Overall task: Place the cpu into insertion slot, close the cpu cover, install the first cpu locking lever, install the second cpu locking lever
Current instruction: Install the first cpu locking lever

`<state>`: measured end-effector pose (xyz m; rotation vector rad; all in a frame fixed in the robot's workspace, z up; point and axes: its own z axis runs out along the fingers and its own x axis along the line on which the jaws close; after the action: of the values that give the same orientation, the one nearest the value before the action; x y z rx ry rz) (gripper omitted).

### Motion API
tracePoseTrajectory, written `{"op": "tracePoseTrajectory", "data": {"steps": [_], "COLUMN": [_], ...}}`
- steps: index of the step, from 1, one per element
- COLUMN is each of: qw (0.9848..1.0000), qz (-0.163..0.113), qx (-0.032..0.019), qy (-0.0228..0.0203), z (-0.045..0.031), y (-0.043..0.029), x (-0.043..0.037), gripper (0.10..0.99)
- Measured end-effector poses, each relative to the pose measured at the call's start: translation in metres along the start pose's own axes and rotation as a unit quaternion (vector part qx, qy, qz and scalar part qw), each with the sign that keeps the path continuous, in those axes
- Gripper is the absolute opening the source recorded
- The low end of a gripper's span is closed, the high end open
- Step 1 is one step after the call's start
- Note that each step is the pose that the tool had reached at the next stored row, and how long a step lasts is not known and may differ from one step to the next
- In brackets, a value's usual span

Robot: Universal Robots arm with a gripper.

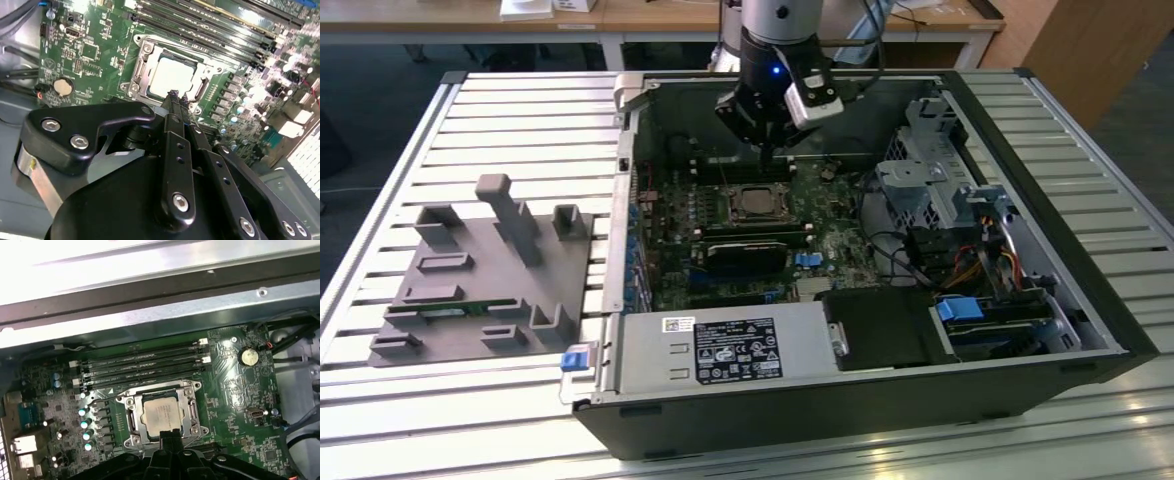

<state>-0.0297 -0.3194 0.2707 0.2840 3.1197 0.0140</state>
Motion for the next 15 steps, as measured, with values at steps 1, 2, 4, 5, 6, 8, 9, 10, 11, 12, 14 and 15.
{"op": "tracePoseTrajectory", "data": {"steps": [1, 2, 4, 5, 6, 8, 9, 10, 11, 12, 14, 15], "qw": [1.0000, 1.0000, 0.9999, 0.9999, 0.9999, 0.9999, 0.9999, 0.9999, 0.9999, 0.9999, 0.9997, 0.9996], "qz": [-0.005, -0.010, -0.012, -0.012, -0.012, -0.012, -0.012, -0.012, -0.012, -0.013, -0.023, -0.030], "qx": [0.0001, 0.0001, -0.0001, -0.0002, -0.0003, -0.0005, -0.0005, -0.0005, -0.0004, -0.0003, -0.0003, -0.0004], "qy": [0.0000, 0.0001, -0.0001, -0.0008, -0.0016, -0.0024, -0.0025, -0.0025, -0.0025, -0.0025, -0.0024, -0.0024], "z": [0.0000, 0.0000, 0.0001, 0.0000, -0.0001, -0.0001, -0.0001, -0.0001, -0.0002, -0.0002, -0.0002, -0.0002], "y": [0.0000, 0.0000, -0.0004, -0.0009, -0.0015, -0.0024, -0.0027, -0.0029, -0.0031, -0.0031, -0.0029, -0.0028], "x": [0.0000, 0.0001, 0.0020, 0.0048, 0.0081, 0.0138, 0.0163, 0.0184, 0.0200, 0.0208, 0.0209, 0.0209], "gripper": [0.106, 0.106, 0.106, 0.106, 0.106, 0.106, 0.106, 0.106, 0.106, 0.106, 0.106, 0.106]}}
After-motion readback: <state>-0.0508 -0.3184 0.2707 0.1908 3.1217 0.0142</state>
